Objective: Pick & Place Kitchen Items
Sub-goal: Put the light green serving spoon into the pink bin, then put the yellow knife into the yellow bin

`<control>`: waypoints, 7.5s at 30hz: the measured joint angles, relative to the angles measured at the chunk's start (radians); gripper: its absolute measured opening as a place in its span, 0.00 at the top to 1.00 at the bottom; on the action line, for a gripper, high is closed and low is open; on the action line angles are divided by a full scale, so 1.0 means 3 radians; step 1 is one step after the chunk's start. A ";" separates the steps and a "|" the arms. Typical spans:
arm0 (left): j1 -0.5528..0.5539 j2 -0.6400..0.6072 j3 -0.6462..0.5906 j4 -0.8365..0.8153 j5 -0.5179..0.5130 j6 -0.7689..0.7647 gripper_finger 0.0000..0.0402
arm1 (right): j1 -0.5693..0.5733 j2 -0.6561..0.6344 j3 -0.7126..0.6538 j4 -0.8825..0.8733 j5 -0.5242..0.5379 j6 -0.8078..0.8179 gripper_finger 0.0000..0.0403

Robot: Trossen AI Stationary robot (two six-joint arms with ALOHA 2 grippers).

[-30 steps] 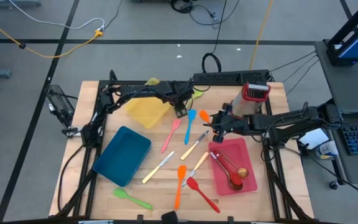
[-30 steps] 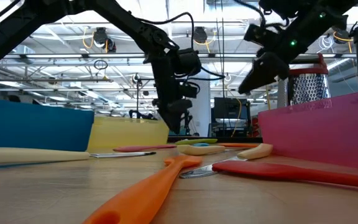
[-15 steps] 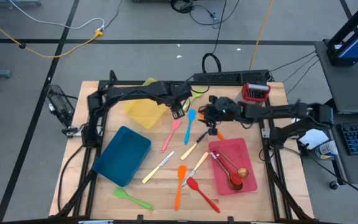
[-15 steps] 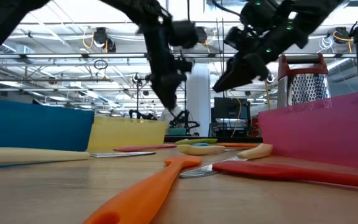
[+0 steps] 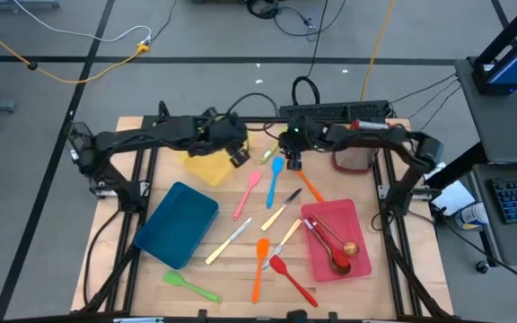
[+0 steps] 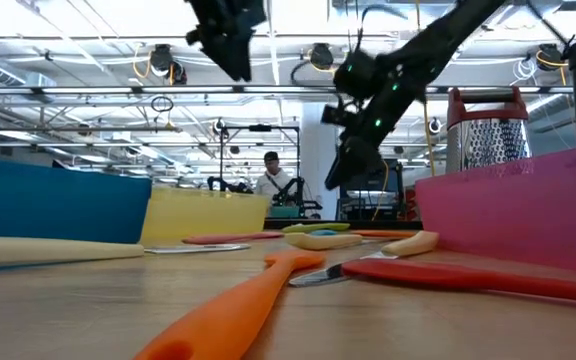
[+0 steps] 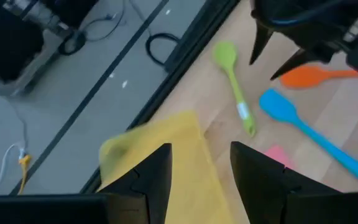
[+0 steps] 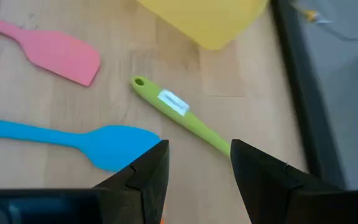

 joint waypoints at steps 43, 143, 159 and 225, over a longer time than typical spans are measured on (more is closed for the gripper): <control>-0.0174 -0.0447 -0.0876 -0.0176 -0.0165 -0.0465 0.58 | -0.0347 0.1255 0.0927 -0.0471 -0.0408 -0.1219 0.59; -0.0122 -0.0446 -0.0873 0.0743 -0.0169 0.0154 0.58 | 0.3073 -0.2021 -0.1899 -0.1503 0.0455 0.6334 0.74; -0.0126 -0.0446 -0.0873 0.0741 0.0020 -0.0088 0.58 | 0.3071 -0.2647 -0.1900 -0.1011 0.0589 0.5547 0.73; -0.2046 0.1038 -0.0877 0.0385 0.1633 -0.2211 0.58 | 0.2460 -0.1743 -0.2547 0.3135 0.2191 0.1078 0.60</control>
